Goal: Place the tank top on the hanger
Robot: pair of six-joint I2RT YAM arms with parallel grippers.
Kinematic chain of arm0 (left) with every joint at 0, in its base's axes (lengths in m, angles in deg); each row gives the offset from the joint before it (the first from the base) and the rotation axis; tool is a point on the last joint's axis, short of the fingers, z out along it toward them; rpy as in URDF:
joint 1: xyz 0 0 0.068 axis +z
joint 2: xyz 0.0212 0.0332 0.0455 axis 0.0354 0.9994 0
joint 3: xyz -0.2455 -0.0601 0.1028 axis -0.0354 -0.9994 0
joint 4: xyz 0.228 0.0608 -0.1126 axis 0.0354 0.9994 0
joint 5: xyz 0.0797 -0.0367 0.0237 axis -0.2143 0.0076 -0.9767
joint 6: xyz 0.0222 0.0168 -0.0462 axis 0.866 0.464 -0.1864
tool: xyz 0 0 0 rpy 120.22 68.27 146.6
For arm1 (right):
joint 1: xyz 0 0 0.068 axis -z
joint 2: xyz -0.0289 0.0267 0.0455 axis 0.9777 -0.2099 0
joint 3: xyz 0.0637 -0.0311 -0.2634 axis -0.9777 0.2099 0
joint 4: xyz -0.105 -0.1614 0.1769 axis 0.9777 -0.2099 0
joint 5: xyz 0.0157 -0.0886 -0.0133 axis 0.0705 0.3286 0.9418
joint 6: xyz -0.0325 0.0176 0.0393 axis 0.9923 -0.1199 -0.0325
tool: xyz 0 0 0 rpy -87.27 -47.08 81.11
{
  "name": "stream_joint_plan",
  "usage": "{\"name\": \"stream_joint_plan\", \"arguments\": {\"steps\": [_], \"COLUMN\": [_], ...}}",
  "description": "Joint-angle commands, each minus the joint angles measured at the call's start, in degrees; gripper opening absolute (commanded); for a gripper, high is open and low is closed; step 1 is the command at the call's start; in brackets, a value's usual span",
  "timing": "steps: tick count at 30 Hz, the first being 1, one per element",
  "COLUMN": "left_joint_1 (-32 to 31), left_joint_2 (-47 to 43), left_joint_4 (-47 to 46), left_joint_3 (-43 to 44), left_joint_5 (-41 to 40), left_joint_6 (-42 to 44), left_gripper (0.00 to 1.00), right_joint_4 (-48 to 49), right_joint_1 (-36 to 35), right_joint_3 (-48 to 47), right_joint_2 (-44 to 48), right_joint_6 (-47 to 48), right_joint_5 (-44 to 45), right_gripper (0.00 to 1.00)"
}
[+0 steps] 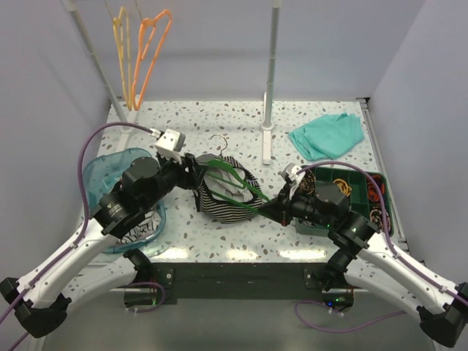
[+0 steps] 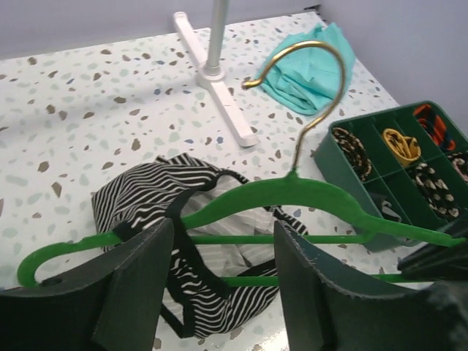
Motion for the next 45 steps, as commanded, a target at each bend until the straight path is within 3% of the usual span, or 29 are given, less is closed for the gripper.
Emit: {"name": "stream_joint_plan", "arguments": {"steps": [1, 8, 13, 20, 34, 37, 38, 41, 42, 45], "left_joint_1": [-0.26, -0.17, -0.17, -0.17, -0.17, -0.17, -0.26, -0.26, -0.17, -0.17], "left_joint_2": [2.03, 7.57, 11.00, 9.33, 14.08, 14.43, 14.60, 15.22, 15.22, 14.78], "left_joint_4": [-8.98, -17.69, -17.08, -17.17, -24.28, -24.29, -23.94, -22.09, -21.74, -19.47], "left_joint_3": [0.98, 0.27, 1.24, -0.43, -3.33, -2.98, -2.54, -2.01, -2.01, -1.92], "left_joint_5": [9.77, 14.52, 11.80, 11.36, 9.07, 9.07, 8.98, 7.76, 7.32, 5.30], "left_joint_6": [5.31, 6.81, 6.37, 6.72, 5.05, 5.31, 5.49, 6.19, 6.45, 7.51], "left_gripper": [0.65, 0.73, 0.72, 0.74, 0.60, 0.48, 0.34, 0.06, 0.01, 0.00], "right_joint_4": [5.63, 5.45, 4.84, 4.14, 5.98, 6.77, 7.03, 6.95, 6.77, 5.28], "right_joint_1": [0.17, 0.08, 0.08, 0.17, 0.08, 0.08, 0.08, 0.08, 0.08, 0.08], "right_joint_3": [-0.59, -0.50, -0.85, -1.64, -0.85, -0.41, -0.41, -0.32, -0.32, -0.94], "right_joint_2": [-1.40, -1.84, -1.57, -2.72, -4.21, -4.65, -4.74, -5.18, -5.44, -7.02], "right_joint_6": [-0.21, -0.12, 0.14, 0.93, 0.32, 0.06, 0.06, -0.30, -0.73, -1.35], "right_joint_5": [-1.78, -1.51, 0.07, -0.19, 1.39, 1.82, 2.18, 4.37, 5.25, 9.20], "right_gripper": [0.00, 0.00, 0.00, 0.00, 0.00, 0.00, 0.00, 0.00, 0.00, 0.06]}}
